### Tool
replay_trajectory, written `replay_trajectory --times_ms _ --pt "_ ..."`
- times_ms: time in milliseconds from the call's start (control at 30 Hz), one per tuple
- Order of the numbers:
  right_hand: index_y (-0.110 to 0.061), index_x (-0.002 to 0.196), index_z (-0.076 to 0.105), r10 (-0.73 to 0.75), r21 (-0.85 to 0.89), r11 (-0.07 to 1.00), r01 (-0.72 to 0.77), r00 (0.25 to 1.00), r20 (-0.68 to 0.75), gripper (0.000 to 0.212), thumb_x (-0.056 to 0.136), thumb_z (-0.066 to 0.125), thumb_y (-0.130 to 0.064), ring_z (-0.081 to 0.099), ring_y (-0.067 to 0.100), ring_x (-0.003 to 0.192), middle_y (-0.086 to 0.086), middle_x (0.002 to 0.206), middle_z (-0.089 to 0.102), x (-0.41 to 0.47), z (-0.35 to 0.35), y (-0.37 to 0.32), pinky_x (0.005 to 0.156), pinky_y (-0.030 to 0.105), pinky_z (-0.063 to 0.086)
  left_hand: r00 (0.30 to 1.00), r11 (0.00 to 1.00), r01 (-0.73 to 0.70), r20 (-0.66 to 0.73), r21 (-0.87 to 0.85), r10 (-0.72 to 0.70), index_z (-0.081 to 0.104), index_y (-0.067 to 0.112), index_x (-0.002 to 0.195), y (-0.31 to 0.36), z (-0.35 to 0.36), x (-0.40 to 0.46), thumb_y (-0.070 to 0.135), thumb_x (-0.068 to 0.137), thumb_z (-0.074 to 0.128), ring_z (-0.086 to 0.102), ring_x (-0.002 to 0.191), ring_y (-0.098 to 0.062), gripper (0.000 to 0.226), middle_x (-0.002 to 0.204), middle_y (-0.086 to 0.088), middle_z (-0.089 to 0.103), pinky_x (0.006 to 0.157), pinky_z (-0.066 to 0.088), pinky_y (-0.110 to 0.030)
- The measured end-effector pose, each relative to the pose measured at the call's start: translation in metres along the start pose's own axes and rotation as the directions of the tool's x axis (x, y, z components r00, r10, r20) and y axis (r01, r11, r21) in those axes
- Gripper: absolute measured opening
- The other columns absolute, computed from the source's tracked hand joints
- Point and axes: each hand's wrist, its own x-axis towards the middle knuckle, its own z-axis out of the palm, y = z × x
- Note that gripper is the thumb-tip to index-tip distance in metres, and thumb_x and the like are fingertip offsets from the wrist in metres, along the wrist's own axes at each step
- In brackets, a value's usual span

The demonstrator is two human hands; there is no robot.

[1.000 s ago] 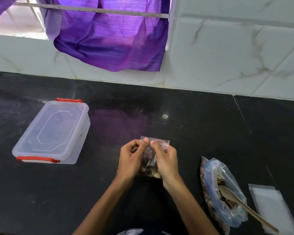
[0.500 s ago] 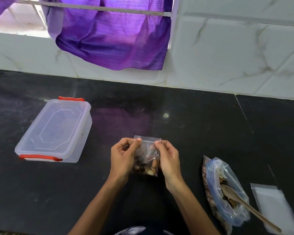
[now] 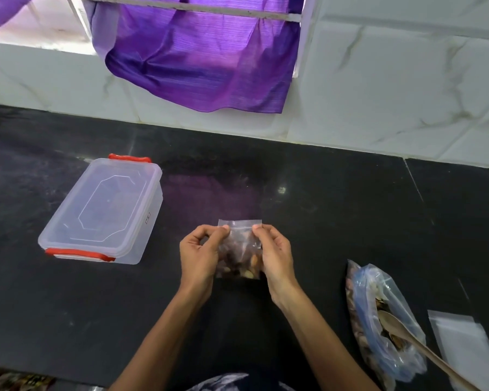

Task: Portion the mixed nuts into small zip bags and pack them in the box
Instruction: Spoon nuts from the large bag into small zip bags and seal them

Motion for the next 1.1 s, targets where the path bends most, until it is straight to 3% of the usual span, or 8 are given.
replay_trajectory --times_ms 167,300,400,500,633,767,933,1100 --pt "-0.017 0.096 0.067 0.105 -0.216 0.974 -0.073 0.984 0.142 0.021 0.089 0.059 -0.035 0.068 0.018 0.091 0.002 0.093 0.071 0.013 0.019 0.008 0.087 0.043 0.055 0.997 0.996 -0.053 -0.053 0.065 0.056 0.062 -0.001 0.078 0.006 -0.020 0.018 0.013 0.087 0.065 0.062 0.076 -0.021 0.017 0.078 -0.010 0.062 0.068 0.052 -0.036" --pt "-0.014 0.098 0.067 0.111 -0.216 0.973 -0.085 0.988 0.107 0.013 0.092 0.060 -0.023 0.069 0.019 0.086 0.006 0.091 0.070 0.036 0.041 0.014 0.081 0.039 0.058 0.990 0.953 -0.118 -0.045 0.280 0.136 0.061 0.011 0.096 0.004 -0.035 0.043 0.032 0.095 0.055 0.065 0.082 -0.012 0.022 0.090 0.000 0.064 0.062 0.053 -0.020" --pt "-0.010 0.096 0.067 0.124 -0.146 0.982 -0.117 0.991 0.041 0.011 0.092 0.060 -0.017 0.069 0.030 0.090 0.012 0.089 0.069 0.062 0.061 0.019 0.084 0.041 0.057 0.999 0.912 -0.019 -0.016 0.409 0.028 0.050 0.019 0.111 -0.005 -0.045 0.061 0.045 0.096 0.046 0.062 0.089 -0.012 0.031 0.099 0.004 0.059 0.061 0.056 -0.028" --pt "-0.012 0.096 0.066 0.110 -0.132 0.985 -0.112 0.994 -0.027 0.008 0.092 0.060 -0.016 0.065 0.017 0.076 0.004 0.082 0.067 0.085 0.074 0.023 0.075 0.030 0.055 0.999 0.863 0.025 -0.054 0.504 0.003 0.055 0.014 0.106 -0.011 -0.049 0.076 0.031 0.099 0.046 0.061 0.082 -0.014 0.020 0.094 -0.001 0.061 0.053 0.054 -0.028" --pt "-0.010 0.104 0.065 0.105 -0.204 0.973 -0.112 0.994 -0.041 0.017 0.089 0.065 -0.019 0.066 0.015 0.084 0.005 0.096 0.069 0.104 0.081 0.019 0.077 0.030 0.058 0.984 0.796 0.025 -0.157 0.605 0.089 0.059 0.016 0.098 -0.014 -0.046 0.095 0.023 0.098 0.049 0.062 0.088 -0.018 0.012 0.095 -0.002 0.064 0.075 0.054 -0.038" --pt "0.000 0.115 0.059 0.126 -0.223 0.966 -0.130 0.991 -0.033 0.034 0.084 0.070 -0.008 0.067 0.017 0.083 0.012 0.104 0.068 0.112 0.076 0.014 0.067 0.024 0.057 0.955 0.685 0.122 -0.272 0.718 0.115 0.060 0.013 0.107 -0.013 -0.040 0.104 0.026 0.100 0.046 0.053 0.086 -0.015 0.020 0.103 -0.005 0.064 0.071 0.041 -0.031" --pt "-0.008 0.096 0.065 0.075 -0.375 0.920 -0.111 0.991 -0.109 0.026 0.073 0.078 -0.006 0.065 0.010 0.064 -0.003 0.075 0.066 0.115 0.078 0.013 0.065 0.029 0.060 0.942 0.625 0.150 -0.304 0.766 0.145 0.063 0.011 0.109 -0.011 -0.037 0.105 0.026 0.100 0.045 0.049 0.081 -0.013 0.025 0.105 -0.008 0.066 0.067 0.038 -0.032" --pt "-0.014 0.085 0.063 0.061 -0.376 0.922 -0.096 0.993 -0.104 0.021 0.073 0.079 -0.007 0.066 0.011 0.065 0.002 0.080 0.068 0.111 0.078 0.010 0.059 0.025 0.058 0.940 0.659 0.149 -0.312 0.737 0.136 0.062 0.009 0.111 -0.006 -0.037 0.101 0.030 0.100 0.043 0.048 0.083 -0.013 0.029 0.107 -0.010 0.066 0.070 0.038 -0.031"
